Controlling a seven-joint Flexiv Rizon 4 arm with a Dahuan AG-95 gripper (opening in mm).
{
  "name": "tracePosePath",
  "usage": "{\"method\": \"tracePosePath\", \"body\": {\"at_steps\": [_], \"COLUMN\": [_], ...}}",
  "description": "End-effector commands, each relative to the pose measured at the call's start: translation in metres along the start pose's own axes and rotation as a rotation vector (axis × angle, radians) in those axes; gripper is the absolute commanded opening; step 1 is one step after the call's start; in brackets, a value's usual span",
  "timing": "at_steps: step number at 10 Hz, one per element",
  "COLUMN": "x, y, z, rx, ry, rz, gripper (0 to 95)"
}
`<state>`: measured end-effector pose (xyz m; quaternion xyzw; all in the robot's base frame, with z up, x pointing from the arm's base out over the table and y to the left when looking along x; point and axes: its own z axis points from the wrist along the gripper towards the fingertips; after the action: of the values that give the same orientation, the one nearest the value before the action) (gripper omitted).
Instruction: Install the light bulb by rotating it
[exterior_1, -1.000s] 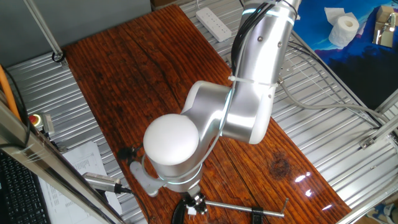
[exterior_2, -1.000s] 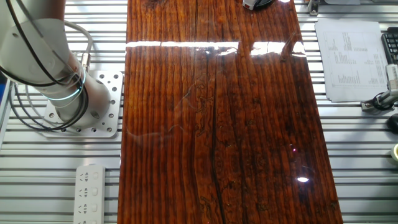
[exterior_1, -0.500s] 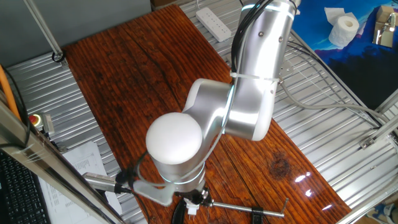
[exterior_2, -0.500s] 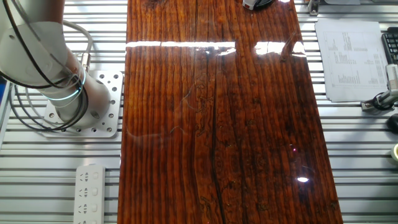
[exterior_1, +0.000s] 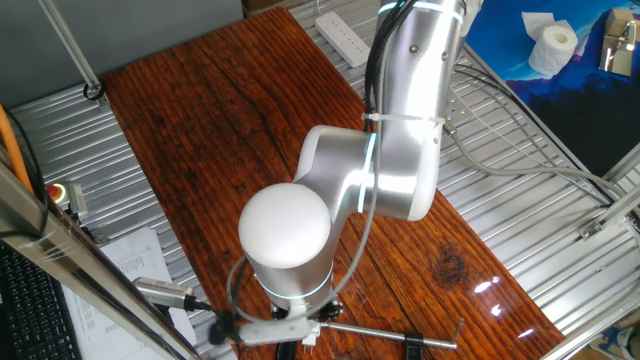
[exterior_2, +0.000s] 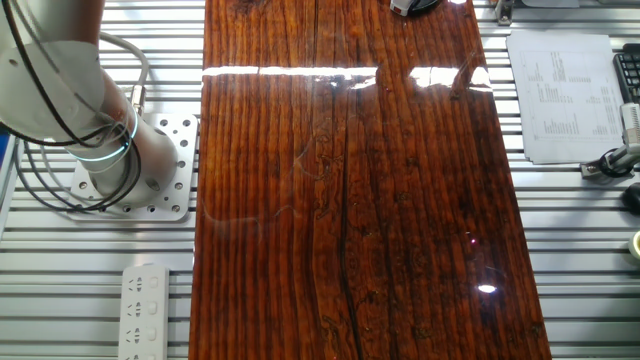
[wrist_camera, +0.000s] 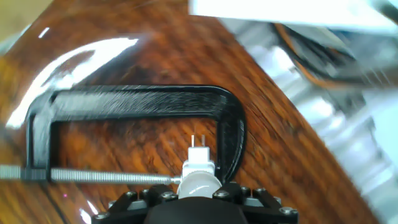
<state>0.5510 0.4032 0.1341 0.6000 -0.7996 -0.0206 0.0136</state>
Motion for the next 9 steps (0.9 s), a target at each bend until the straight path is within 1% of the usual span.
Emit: {"method": "tracePosePath", "body": {"at_steps": [1,4,5,7,9], "x": [0.001,0.003,0.005,0.007,0.008], "y": [0.000,-0.001,-0.001,-0.004,-0.005], "z": [0.002,0.006,0.009,0.015,0.019], "rx": [0.020,0.028,0.030,0.040,0.041], "ry": [0.012,0.014,0.010,0.014,0.013], "rz": [-0.414,-0.516,-0.526,-0.569,-0.588], "gripper": [57.0,57.0,57.0,57.0,57.0]}}
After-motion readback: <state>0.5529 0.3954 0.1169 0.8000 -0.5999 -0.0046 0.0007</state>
